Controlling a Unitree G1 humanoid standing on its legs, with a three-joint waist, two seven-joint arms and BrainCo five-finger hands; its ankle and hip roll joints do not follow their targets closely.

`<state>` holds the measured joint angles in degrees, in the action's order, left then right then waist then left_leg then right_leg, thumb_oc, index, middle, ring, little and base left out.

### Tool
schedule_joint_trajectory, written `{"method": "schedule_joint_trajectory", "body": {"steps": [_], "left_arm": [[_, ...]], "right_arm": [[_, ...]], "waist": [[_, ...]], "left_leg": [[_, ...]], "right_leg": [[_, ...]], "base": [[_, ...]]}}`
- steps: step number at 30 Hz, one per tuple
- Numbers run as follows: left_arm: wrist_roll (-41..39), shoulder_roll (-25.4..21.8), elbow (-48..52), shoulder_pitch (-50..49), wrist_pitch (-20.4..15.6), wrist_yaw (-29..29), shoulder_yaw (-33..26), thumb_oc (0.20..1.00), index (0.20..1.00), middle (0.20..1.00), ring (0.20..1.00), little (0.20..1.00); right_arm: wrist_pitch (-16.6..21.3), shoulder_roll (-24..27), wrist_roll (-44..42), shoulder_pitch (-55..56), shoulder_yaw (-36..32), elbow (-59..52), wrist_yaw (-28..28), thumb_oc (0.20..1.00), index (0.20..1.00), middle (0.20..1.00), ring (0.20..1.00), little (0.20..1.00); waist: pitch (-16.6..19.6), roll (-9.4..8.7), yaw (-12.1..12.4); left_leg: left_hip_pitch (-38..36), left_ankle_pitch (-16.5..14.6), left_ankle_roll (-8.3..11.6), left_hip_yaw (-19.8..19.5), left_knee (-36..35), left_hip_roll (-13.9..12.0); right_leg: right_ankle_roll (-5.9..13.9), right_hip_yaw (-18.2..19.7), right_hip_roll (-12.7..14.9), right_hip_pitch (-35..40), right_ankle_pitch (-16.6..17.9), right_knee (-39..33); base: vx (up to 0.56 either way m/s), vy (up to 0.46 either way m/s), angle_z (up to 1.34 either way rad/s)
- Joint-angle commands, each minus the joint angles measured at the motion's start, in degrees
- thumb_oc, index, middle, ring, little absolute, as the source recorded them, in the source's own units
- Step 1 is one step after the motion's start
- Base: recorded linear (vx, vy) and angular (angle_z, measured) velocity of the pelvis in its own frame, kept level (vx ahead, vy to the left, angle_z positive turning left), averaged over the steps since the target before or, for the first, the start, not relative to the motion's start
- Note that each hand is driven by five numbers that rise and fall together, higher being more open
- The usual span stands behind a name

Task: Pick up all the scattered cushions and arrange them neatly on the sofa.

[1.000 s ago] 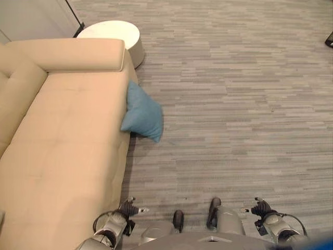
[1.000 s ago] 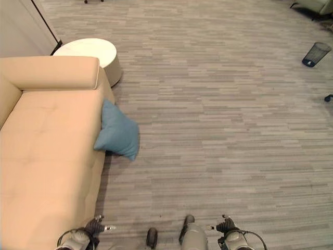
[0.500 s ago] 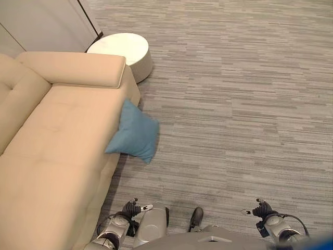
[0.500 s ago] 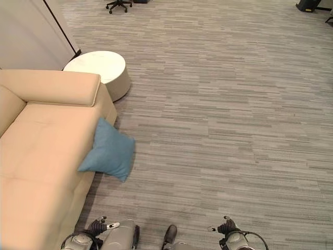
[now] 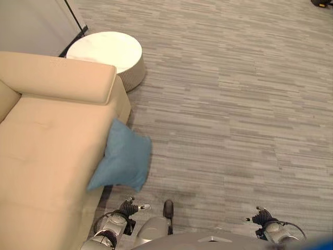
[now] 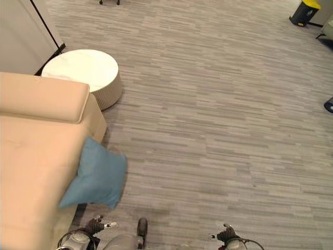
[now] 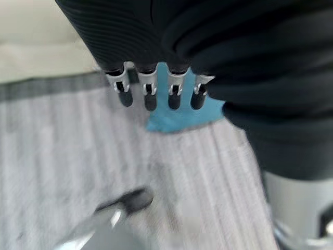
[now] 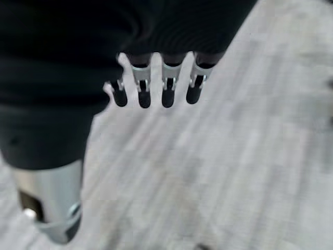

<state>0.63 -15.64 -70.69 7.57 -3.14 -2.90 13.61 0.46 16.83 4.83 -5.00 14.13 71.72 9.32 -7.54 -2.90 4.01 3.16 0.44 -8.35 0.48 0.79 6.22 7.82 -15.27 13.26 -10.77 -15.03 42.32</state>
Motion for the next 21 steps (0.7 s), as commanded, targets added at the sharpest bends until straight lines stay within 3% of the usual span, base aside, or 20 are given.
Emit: {"method": "schedule_joint_trajectory", "body": {"steps": [1, 4, 5, 10, 17, 19, 21], "left_arm": [[-0.6, -0.6, 1.1, -2.8, -0.5, -0.9, -0.4, 1.000, 1.000, 1.000, 1.000, 1.000], [0.0, -0.5, 0.2, -2.8, -0.8, -1.0, -0.3, 1.000, 1.000, 1.000, 1.000, 1.000], [0.5, -0.2, -0.8, -2.3, -1.2, -1.2, -0.1, 1.000, 1.000, 1.000, 1.000, 1.000], [1.5, 0.0, -2.0, -2.3, -1.3, -1.1, -0.4, 1.000, 1.000, 1.000, 1.000, 1.000], [-0.5, 0.4, -2.0, -3.1, -1.2, -0.8, -1.6, 1.000, 1.000, 1.000, 1.000, 1.000], [-1.7, 0.7, -1.3, -2.7, -0.9, -0.8, -1.5, 1.000, 1.000, 1.000, 1.000, 1.000], [-2.0, 0.8, -1.0, -2.7, -1.0, -0.8, -1.4, 1.000, 1.000, 1.000, 1.000, 1.000]], "right_arm": [[0.2, 2.5, 0.3, -1.7, 0.1, 0.1, 0.5, 1.000, 1.000, 1.000, 1.000, 1.000], [0.2, 2.7, 0.3, -2.1, 0.5, -0.3, 0.4, 1.000, 1.000, 1.000, 1.000, 1.000], [0.1, 2.8, 0.6, -2.4, 0.8, -0.5, 0.4, 1.000, 1.000, 1.000, 1.000, 1.000], [0.2, 2.9, 1.1, -1.8, 1.0, -0.2, 0.2, 1.000, 1.000, 1.000, 1.000, 1.000], [1.4, 2.9, -0.8, -1.2, 0.4, -0.1, 0.3, 1.000, 1.000, 1.000, 1.000, 1.000], [1.5, 3.3, -1.5, -1.3, 0.4, 0.0, 0.5, 1.000, 1.000, 1.000, 1.000, 1.000], [1.5, 3.5, -1.6, -1.3, 0.4, 0.4, 0.6, 1.000, 1.000, 1.000, 1.000, 1.000]], "waist": [[-0.9, 0.91, 1.0], [-1.3, 0.38, -0.5], [-1.9, -0.07, -1.9], [-1.9, -0.65, -2.7], [-0.3, -0.70, -2.3], [-1.4, -1.17, -1.7], [-1.7, -1.27, -1.6]], "left_leg": [[2.4, -5.0, 5.86, 0.8, 6.4, -3.6], [-0.2, -6.0, 6.51, -1.0, 5.2, -2.8], [-2.6, -7.2, 7.06, -3.7, 5.0, -2.0], [-4.9, -9.5, 7.86, -7.3, 5.7, -1.5], [-4.2, -8.4, 10.99, -10.0, 9.6, -4.7], [1.2, -5.2, 11.92, -8.5, 18.2, -5.9], [3.3, -4.6, 11.60, -5.3, 21.4, -7.0]], "right_leg": [[-0.50, -0.5, -3.0, 3.4, 13.3, -22.1], [0.06, 2.0, -4.6, 1.4, 15.2, -32.0], [1.40, 6.2, -5.8, -1.8, 18.6, -38.4], [1.51, 8.4, -6.4, -2.0, 20.0, -39.7], [-0.92, 6.1, -7.3, 1.9, 17.3, -38.8], [-2.97, 4.3, -7.6, 4.5, 15.3, -38.8], [-3.81, 2.5, -7.7, 6.4, 14.1, -39.5]], "base": [[0.21, -0.056, 0.29], [0.31, -0.120, 0.47], [0.46, -0.202, 0.67], [0.22, -0.141, 0.98], [0.17, -0.208, 0.63], [0.04, -0.193, 0.54], [0.03, -0.133, 0.48]]}}
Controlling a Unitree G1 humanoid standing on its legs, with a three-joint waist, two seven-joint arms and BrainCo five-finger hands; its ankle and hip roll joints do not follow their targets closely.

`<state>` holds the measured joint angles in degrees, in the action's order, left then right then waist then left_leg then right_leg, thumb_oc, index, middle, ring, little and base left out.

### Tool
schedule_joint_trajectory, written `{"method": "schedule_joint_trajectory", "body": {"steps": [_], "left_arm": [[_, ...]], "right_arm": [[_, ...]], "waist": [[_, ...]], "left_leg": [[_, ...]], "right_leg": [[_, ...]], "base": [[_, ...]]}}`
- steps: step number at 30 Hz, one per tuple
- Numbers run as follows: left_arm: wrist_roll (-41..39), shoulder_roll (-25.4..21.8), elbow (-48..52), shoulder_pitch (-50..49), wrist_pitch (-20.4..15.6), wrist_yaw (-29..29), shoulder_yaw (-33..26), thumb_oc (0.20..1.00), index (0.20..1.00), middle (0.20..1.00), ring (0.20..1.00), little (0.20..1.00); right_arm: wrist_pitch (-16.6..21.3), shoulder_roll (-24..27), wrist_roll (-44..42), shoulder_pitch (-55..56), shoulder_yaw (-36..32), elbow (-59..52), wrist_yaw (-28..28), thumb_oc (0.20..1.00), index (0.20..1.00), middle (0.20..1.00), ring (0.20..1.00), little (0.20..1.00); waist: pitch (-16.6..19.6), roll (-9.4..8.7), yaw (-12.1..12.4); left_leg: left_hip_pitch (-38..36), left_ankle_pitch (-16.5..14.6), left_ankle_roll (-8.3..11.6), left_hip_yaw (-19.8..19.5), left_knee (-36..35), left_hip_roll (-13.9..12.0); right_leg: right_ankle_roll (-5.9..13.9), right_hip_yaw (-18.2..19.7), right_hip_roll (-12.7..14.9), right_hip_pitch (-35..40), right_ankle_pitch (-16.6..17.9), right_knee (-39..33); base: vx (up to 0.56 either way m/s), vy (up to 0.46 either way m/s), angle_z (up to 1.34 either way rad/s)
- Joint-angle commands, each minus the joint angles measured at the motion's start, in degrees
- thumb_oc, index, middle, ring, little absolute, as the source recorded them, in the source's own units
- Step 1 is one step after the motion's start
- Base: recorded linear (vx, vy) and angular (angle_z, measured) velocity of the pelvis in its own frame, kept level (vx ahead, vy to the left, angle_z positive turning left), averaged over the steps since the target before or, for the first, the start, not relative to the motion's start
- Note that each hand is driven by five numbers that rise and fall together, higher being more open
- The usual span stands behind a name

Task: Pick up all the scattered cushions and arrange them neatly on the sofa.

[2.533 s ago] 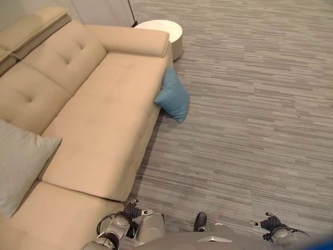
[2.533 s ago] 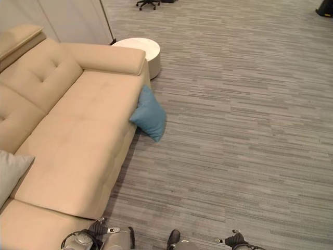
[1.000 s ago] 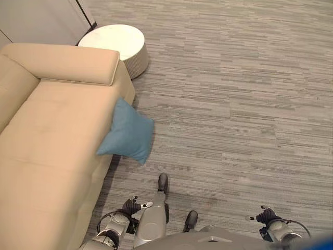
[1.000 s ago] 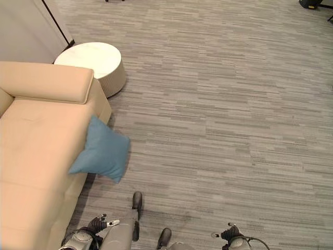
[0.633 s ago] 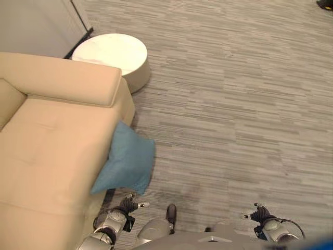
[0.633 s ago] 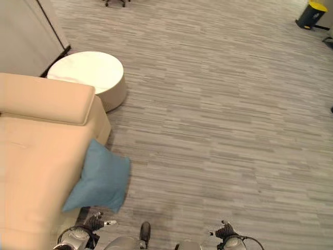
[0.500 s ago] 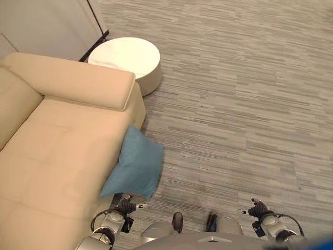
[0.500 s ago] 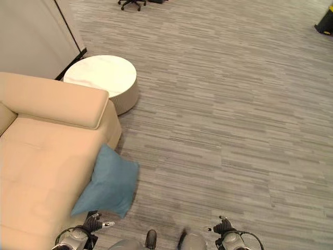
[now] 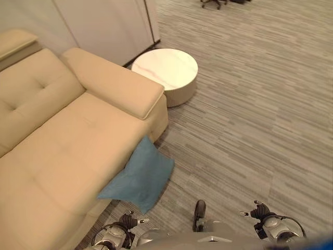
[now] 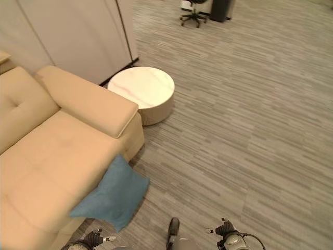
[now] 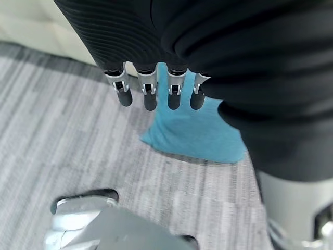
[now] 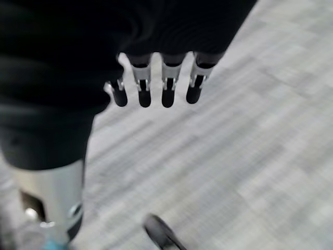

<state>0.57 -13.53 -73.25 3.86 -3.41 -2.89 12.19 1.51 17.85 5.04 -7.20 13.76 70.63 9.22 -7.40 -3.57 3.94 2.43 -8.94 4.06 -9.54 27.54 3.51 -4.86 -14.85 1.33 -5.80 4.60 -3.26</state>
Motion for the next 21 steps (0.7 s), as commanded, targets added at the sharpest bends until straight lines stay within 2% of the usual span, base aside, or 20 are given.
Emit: {"method": "schedule_joint_trajectory", "body": {"steps": [1, 3, 5, 8, 13, 18, 19, 20, 21], "left_arm": [[-2.2, -1.2, 1.7, 1.0, -0.7, -0.8, 0.1, 1.000, 1.000, 1.000, 1.000, 1.000], [-1.9, -1.1, 2.0, 1.0, -0.7, -0.7, 0.5, 1.000, 1.000, 1.000, 1.000, 1.000], [-1.0, -1.2, 1.9, 0.9, -0.6, -0.4, 1.2, 1.000, 1.000, 1.000, 1.000, 1.000], [-0.9, -1.4, 2.3, 1.2, -0.6, -0.4, 1.2, 1.000, 1.000, 1.000, 1.000, 1.000], [-0.5, -1.8, 1.3, 0.2, -0.2, -0.2, 0.2, 1.000, 1.000, 1.000, 1.000, 1.000], [-0.9, -2.8, 1.7, 0.3, -0.2, -0.2, -0.6, 1.000, 1.000, 1.000, 1.000, 1.000], [-1.3, -3.3, 1.9, 0.4, -0.4, -0.4, -0.6, 1.000, 1.000, 1.000, 1.000, 1.000], [-1.3, -3.3, 1.9, 0.4, -0.4, -0.4, -0.6, 1.000, 1.000, 1.000, 1.000, 1.000], [-1.4, -3.3, 2.0, 0.1, -0.7, -0.4, -0.5, 1.000, 1.000, 1.000, 1.000, 1.000]], "right_arm": [[0.3, 2.5, -2.0, 0.9, 0.8, 1.6, 0.5, 1.000, 1.000, 1.000, 1.000, 1.000], [0.2, 2.6, -2.3, 1.7, 0.3, 1.9, 0.5, 1.000, 1.000, 1.000, 1.000, 1.000], [0.1, 2.5, -2.6, 2.5, -0.1, 2.4, 0.6, 1.000, 1.000, 1.000, 1.000, 1.000], [-0.1, 2.4, -2.8, 2.3, -0.5, 2.3, 0.5, 1.000, 1.000, 1.000, 1.000, 1.000], [-0.2, 1.6, -1.2, 2.6, -0.3, 2.4, 0.3, 1.000, 1.000, 1.000, 1.000, 1.000], [-0.3, 1.3, 0.3, 1.7, 0.3, 1.4, -0.2, 1.000, 1.000, 1.000, 1.000, 1.000], [-0.1, 1.1, 0.0, 1.6, 0.1, 0.5, -0.3, 1.000, 1.000, 1.000, 1.000, 1.000], [-0.1, 1.1, 0.0, 1.6, 0.1, 0.5, -0.3, 1.000, 1.000, 1.000, 1.000, 1.000], [0.1, 1.0, -0.1, 1.7, 0.2, 0.4, -0.2, 1.000, 1.000, 1.000, 1.000, 1.000]], "waist": [[-1.9, -0.81, -1.5], [-2.0, -0.89, -1.3], [-1.8, -1.07, -1.5], [-1.9, -1.34, -2.1], [-0.6, -0.77, -1.1], [-0.7, 0.25, -0.3], [-0.9, 0.64, -0.6], [-0.9, 0.64, -0.6], [-0.8, 0.83, -0.9]], "left_leg": [[5.2, 5.2, -0.95, 6.9, -4.3, -5.1], [6.1, 4.2, -1.44, 12.7, -6.6, -7.2], [7.6, 3.7, -2.06, 16.9, -9.0, -7.0], [9.6, 4.3, -1.30, 20.3, -6.5, -7.9], [5.4, 2.7, -2.72, 17.4, -14.5, -4.4], [2.2, 2.7, -4.86, 14.4, -18.7, -2.0], [1.6, 2.8, -5.39, 12.3, -19.1, -1.5], [1.6, 2.8, -5.39, 12.3, -19.1, -1.5], [0.5, 2.5, -5.49, 10.6, -19.5, -0.9]], "right_leg": [[8.63, 1.2, 4.3, 2.3, -5.9, 5.6], [8.74, -1.7, 4.5, 4.4, -6.9, 4.4], [9.05, -4.1, 4.7, 5.3, -7.3, 3.8], [8.73, -5.1, 5.1, 5.3, -7.7, 4.1], [9.90, -6.9, 5.9, 6.7, -8.3, 6.2], [11.80, -6.7, 9.7, 3.2, -7.4, 17.4], [12.34, -3.8, 9.6, 1.0, -6.8, 20.9], [12.34, -3.8, 9.6, 1.0, -6.8, 20.9], [12.02, 0.1, 8.4, 0.1, -7.2, 20.8]], "base": [[0.04, -0.119, 0.56], [0.03, -0.081, 0.93], [0.06, -0.035, 1.11], [0.04, 0.022, 0.68], [0.12, 0.142, 0.25], [0.07, 0.173, 0.30], [0.05, 0.103, 0.59], [0.10, 0.081, 0.56], [0.10, 0.012, 0.73]]}}
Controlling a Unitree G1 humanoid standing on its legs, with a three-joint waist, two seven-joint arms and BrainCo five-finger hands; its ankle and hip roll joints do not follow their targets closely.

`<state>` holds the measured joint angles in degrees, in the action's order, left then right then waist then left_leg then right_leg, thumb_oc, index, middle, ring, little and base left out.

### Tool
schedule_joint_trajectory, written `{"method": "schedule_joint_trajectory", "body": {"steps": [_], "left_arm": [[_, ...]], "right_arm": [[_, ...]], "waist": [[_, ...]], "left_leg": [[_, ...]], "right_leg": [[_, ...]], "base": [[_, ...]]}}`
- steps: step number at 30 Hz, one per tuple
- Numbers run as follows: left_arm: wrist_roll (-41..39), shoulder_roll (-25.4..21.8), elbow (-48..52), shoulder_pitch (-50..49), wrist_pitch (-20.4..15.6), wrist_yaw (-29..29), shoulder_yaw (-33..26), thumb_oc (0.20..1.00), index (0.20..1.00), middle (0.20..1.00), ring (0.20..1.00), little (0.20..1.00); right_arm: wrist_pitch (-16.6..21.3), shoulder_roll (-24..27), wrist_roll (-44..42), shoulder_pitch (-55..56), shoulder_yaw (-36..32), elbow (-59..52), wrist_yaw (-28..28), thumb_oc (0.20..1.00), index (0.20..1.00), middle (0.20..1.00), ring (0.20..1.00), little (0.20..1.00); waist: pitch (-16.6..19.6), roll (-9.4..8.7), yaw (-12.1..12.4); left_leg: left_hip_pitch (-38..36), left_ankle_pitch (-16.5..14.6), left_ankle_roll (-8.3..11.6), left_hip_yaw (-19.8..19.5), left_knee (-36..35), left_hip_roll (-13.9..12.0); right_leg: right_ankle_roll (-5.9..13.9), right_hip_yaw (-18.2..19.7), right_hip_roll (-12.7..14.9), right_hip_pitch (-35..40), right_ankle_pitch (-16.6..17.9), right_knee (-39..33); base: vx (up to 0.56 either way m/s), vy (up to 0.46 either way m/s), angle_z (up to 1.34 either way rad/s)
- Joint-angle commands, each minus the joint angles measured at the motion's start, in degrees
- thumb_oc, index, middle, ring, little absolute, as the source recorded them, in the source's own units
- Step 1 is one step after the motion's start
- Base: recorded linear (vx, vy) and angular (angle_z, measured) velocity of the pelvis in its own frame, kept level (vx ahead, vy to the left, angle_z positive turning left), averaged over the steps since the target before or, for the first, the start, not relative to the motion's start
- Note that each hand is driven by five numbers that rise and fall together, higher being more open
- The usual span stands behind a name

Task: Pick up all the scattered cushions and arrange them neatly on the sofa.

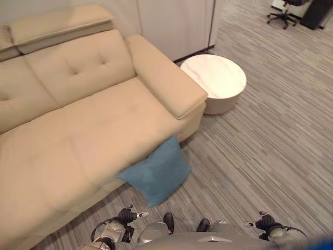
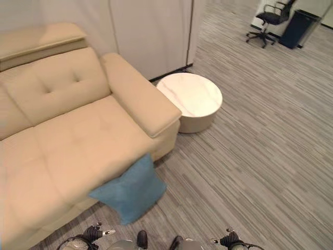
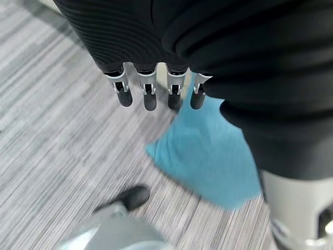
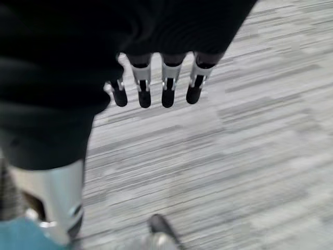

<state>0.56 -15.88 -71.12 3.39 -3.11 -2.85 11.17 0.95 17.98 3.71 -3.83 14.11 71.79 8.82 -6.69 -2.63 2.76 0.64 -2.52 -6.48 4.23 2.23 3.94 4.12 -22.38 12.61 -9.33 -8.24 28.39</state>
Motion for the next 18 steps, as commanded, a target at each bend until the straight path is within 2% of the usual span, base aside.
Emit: {"method": "schedule_joint_trajectory", "body": {"steps": [1, 2, 3, 4, 5, 7, 9, 11, 12, 13, 15, 18], "left_arm": [[-1.4, -1.0, -0.1, 0.5, -1.1, -0.5, 0.6, 1.000, 1.000, 1.000, 1.000, 1.000], [-1.5, -1.1, -0.3, 0.7, -1.3, -0.7, 0.7, 1.000, 1.000, 1.000, 1.000, 1.000], [-1.5, -1.0, -1.1, 1.2, -1.4, -1.0, 1.1, 1.000, 1.000, 1.000, 1.000, 1.000], [-1.5, -1.0, -1.1, 1.2, -1.4, -1.0, 1.1, 1.000, 1.000, 1.000, 1.000, 1.000], [-1.3, -1.0, -1.3, 1.4, -1.5, -1.0, 1.3, 1.000, 1.000, 1.000, 1.000, 1.000], [-0.8, -1.2, -1.9, 1.9, -1.6, -1.1, 1.7, 1.000, 1.000, 1.000, 1.000, 1.000], [-0.9, -1.0, -2.4, 1.7, -1.6, -1.2, 1.4, 1.000, 1.000, 1.000, 1.000, 1.000], [-0.8, -0.5, -2.6, 1.7, -1.5, -1.0, 1.9, 1.000, 1.000, 1.000, 1.000, 1.000], [-1.1, -0.3, -2.4, 1.7, -1.6, -1.0, 2.0, 1.000, 1.000, 1.000, 1.000, 1.000], [-1.3, -0.1, -1.9, 1.7, -1.6, -0.9, 2.1, 1.000, 1.000, 1.000, 1.000, 1.000], [-1.4, 0.2, -1.5, 1.8, -1.7, -0.8, 2.4, 1.000, 1.000, 1.000, 1.000, 1.000], [-1.0, 0.3, -0.5, 1.9, -1.6, -0.7, 2.8, 1.000, 1.000, 1.000, 1.000, 1.000]], "right_arm": [[0.7, 0.8, 1.1, -1.7, 0.0, -0.8, 0.1, 1.000, 1.000, 1.000, 1.000, 1.000], [0.7, 0.7, 0.9, -1.9, 0.2, -0.8, 0.1, 1.000, 1.000, 1.000, 1.000, 1.000], [0.5, 0.7, 0.4, -2.4, 0.2, -0.8, 0.1, 1.000, 1.000, 1.000, 1.000, 1.000], [0.5, 0.7, 0.4, -2.4, 0.2, -0.8, 0.1, 1.000, 1.000, 1.000, 1.000, 1.000], [0.5, 0.6, 0.2, -2.3, 0.1, -0.9, 0.2, 1.000, 1.000, 1.000, 1.000, 1.000], [0.5, 0.5, -0.2, -1.6, -0.1, -0.5, 0.1, 1.000, 1.000, 1.000, 1.000, 1.000], [0.7, 0.4, -0.3, -1.3, 0.1, -0.1, -0.2, 1.000, 1.000, 1.000, 1.000, 1.000], [1.3, 1.1, -0.6, -1.5, 0.0, -0.4, 0.1, 1.000, 1.000, 1.000, 1.000, 1.000], [1.5, 1.5, -0.7, -1.5, 0.2, -0.7, 0.1, 1.000, 1.000, 1.000, 1.000, 1.000], [1.7, 1.9, -0.9, -1.6, 0.2, -0.9, 0.1, 1.000, 1.000, 1.000, 1.000, 1.000], [1.7, 2.3, -0.9, -1.5, 0.1, -0.9, 0.1, 1.000, 1.000, 1.000, 1.000, 1.000], [1.4, 2.5, -0.9, -1.0, -0.3, -0.8, -0.1, 1.000, 1.000, 1.000, 1.000, 1.000]], "waist": [[-1.5, -0.12, 0.0], [-1.4, -0.21, -0.3], [-1.4, -0.51, -1.6], [-1.5, -0.46, -1.6], [-1.4, -0.57, -2.2], [-1.3, -1.17, -2.9], [-0.8, -1.35, -2.8], [-0.6, -1.67, -2.6], [-0.6, -1.76, -2.6], [-1.0, -1.78, -2.8], [-1.4, -1.75, -3.2], [-1.3, -1.52, -4.2]], "left_leg": [[2.0, -3.9, 5.09, -4.1, 5.6, -1.1], [2.0, -3.7, 5.19, -5.4, 5.3, -0.8], [1.3, -3.4, 5.60, -9.0, 4.5, 0.2], [1.2, -3.5, 5.61, -9.1, 4.5, 0.1], [1.0, -3.3, 5.80, -10.4, 4.0, 0.5], [0.6, -3.3, 6.73, -13.6, 3.5, 1.0], [0.8, -2.9, 7.28, -14.9, 2.9, 0.6], [2.2, -1.6, 9.78, -16.1, 2.9, -1.6], [3.0, -1.3, 10.37, -15.9, 3.5, -2.3], [4.4, -1.3, 10.71, -14.0, 5.1, -2.9], [5.5, -1.3, 10.68, -10.2, 6.6, -3.5], [6.6, -1.1, 9.94, -0.5, 7.9, -5.5]], "right_leg": [[2.94, 9.4, -3.6, 3.2, 5.6, -12.3], [3.02, 11.2, -4.2, 2.6, 6.2, -14.5], [4.00, 16.9, -5.9, 0.6, 7.8, -18.8], [3.98, 16.8, -5.9, 0.7, 7.7, -18.8], [4.37, 19.3, -6.9, 0.0, 8.1, -19.5], [4.23, 21.5, -7.6, 1.3, 8.1, -21.9], [3.60, 20.5, -7.7, 2.2, 7.5, -22.6], [2.30, 16.1, -8.0, 5.1, 6.8, -25.2], [1.71, 14.6, -8.3, 6.1, 6.5, -26.2], [1.23, 12.7, -8.2, 7.1, 5.9, -26.7], [0.92, 11.4, -7.8, 7.9, 5.6, -27.1], [0.64, 8.7, -7.2, 8.5, 5.3, -27.4]], "base": [[0.14, -0.009, 1.12], [0.21, -0.098, 1.35], [0.17, -0.089, 1.06], [0.17, -0.094, 0.80], [0.07, -0.056, 1.12], [0.12, -0.164, 1.08], [0.10, -0.226, 1.23], [0.09, -0.432, 1.29], [0.04, -0.413, 1.93], [0.00, -0.210, 1.89], [-0.03, -0.082, 0.62], [-0.04, -0.006, 0.59]]}}
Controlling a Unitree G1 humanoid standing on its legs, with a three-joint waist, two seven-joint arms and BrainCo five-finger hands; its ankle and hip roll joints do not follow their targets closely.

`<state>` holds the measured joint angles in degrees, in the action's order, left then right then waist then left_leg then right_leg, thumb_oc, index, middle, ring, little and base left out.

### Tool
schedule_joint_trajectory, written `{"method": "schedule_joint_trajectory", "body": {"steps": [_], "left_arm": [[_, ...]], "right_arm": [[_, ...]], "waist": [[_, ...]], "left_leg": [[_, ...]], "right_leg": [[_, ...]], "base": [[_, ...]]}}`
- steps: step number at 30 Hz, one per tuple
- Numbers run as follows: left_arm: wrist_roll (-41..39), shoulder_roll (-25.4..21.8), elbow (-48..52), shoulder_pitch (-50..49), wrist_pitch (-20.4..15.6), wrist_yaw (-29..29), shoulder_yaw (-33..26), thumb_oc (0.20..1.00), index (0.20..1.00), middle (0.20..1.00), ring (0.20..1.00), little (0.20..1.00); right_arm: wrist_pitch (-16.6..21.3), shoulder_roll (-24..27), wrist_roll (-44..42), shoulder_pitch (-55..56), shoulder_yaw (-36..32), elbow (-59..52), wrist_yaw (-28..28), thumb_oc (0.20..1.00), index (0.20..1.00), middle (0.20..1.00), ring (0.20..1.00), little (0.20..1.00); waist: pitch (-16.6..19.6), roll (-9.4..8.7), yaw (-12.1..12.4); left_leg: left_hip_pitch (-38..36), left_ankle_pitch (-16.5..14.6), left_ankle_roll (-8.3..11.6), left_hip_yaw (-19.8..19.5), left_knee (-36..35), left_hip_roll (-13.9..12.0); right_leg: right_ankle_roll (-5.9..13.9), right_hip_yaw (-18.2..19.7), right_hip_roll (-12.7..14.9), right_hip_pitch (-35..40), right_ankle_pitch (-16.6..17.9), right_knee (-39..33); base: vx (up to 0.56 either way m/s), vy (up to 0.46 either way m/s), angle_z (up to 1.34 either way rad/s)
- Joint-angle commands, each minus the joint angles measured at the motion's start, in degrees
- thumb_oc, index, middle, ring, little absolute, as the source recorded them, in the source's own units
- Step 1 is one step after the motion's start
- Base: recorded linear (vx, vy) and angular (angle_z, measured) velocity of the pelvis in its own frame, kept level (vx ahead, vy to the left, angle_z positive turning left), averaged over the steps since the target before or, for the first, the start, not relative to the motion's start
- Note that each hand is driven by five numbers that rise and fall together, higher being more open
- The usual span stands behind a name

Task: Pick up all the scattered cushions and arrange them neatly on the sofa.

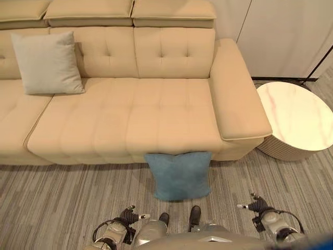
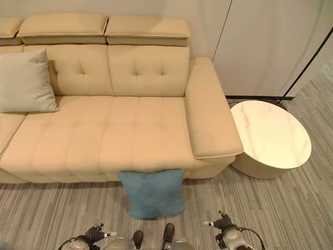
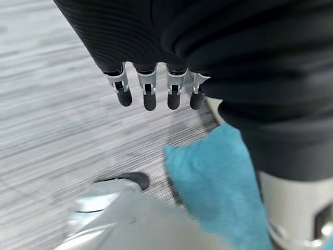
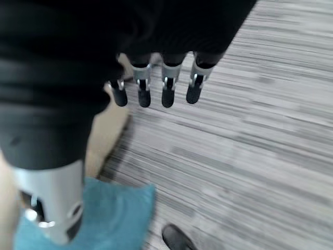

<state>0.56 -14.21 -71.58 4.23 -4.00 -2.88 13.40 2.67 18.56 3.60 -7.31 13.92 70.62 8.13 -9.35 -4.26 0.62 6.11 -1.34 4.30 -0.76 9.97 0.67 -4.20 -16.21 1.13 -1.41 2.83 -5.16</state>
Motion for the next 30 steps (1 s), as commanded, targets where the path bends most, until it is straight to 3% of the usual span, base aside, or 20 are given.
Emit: {"method": "schedule_joint_trajectory", "body": {"steps": [1, 8, 13, 18, 22, 24, 30], "left_arm": [[-0.7, -1.3, 0.2, 0.9, -0.6, -0.5, 0.8, 1.000, 1.000, 1.000, 1.000, 1.000], [-0.1, -2.5, -0.5, -0.1, -0.3, -0.7, -0.4, 1.000, 1.000, 1.000, 1.000, 1.000], [-1.3, -3.7, 0.7, 1.1, -0.7, -1.6, -1.1, 1.000, 1.000, 1.000, 1.000, 1.000], [-11.8, -6.4, 8.1, 9.3, -4.4, -7.2, -3.2, 1.000, 1.000, 1.000, 1.000, 1.000], [-19.4, -6.2, 11.0, 13.8, -6.9, -10.8, -3.7, 1.000, 1.000, 1.000, 1.000, 1.000], [-22.7, -6.2, 11.4, 16.4, -7.9, -11.9, -3.6, 1.000, 1.000, 1.000, 1.000, 1.000], [-30.2, -8.6, 14.9, 28.1, -10.5, -14.7, -1.5, 1.000, 1.000, 1.000, 1.000, 1.000]], "right_arm": [[-0.6, 1.8, -0.7, 2.8, -0.3, 0.8, 0.5, 1.000, 1.000, 1.000, 1.000, 1.000], [-0.9, 0.5, 0.3, 2.4, 0.8, 1.2, 0.3, 1.000, 1.000, 1.000, 1.000, 1.000], [-0.7, 0.3, 0.3, 1.3, 1.3, -0.1, 0.7, 1.000, 1.000, 1.000, 1.000, 1.000], [0.7, 2.1, -3.7, -7.1, 1.5, -7.2, 5.1, 1.000, 1.000, 1.000, 1.000, 1.000], [1.4, 3.4, -6.2, -12.0, 1.5, -11.4, 8.7, 1.000, 1.000, 1.000, 1.000, 1.000], [1.9, 3.8, -7.5, -15.1, 1.6, -13.1, 10.7, 1.000, 1.000, 1.000, 1.000, 1.000], [4.8, 8.2, -13.4, -28.3, -0.3, -18.9, 18.4, 1.000, 1.000, 1.000, 1.000, 1.000]], "waist": [[1.8, 0.37, -2.5], [3.4, 0.05, -2.1], [2.8, -0.53, -1.4], [-4.5, -0.55, -0.7], [-6.9, -0.41, -0.6], [-7.7, -0.05, -0.8], [-10.2, 1.10, -3.1]], "left_leg": [[0.8, -2.2, -1.19, 7.5, -0.8, -3.0], [-1.8, -1.4, -1.92, 7.4, -6.6, -2.3], [-0.9, -1.4, -2.48, 6.9, -6.9, -1.5], [13.0, -0.8, -2.88, 6.3, -0.4, -0.8], [21.6, -0.3, -2.51, 6.6, 4.0, -1.2], [25.6, -2.0, -1.90, 6.4, 6.7, -2.1], [47.1, -2.1, -1.57, 6.2, 16.9, -4.0]], "right_leg": [[9.04, 1.5, 4.3, 0.9, -5.9, 6.0], [10.03, 1.8, 4.6, 1.2, -5.6, 5.9], [10.42, 2.1, 5.2, -0.2, -5.5, 6.9], [9.73, 3.6, 7.3, -15.7, -4.4, 15.5], [9.01, 3.7, 8.1, -24.4, -4.3, 19.5], [9.30, 4.4, 8.2, -28.9, -5.8, 22.6], [8.98, 6.2, 8.9, -50.1, -6.0, 31.8]], "base": [[0.01, 0.031, 0.73], [0.08, 0.086, 0.11], [-0.01, 0.087, 0.01], [-0.33, 0.064, 0.05], [-0.18, -0.009, 0.06], [-0.10, -0.031, -0.02], [-0.18, -0.019, -0.09]]}}
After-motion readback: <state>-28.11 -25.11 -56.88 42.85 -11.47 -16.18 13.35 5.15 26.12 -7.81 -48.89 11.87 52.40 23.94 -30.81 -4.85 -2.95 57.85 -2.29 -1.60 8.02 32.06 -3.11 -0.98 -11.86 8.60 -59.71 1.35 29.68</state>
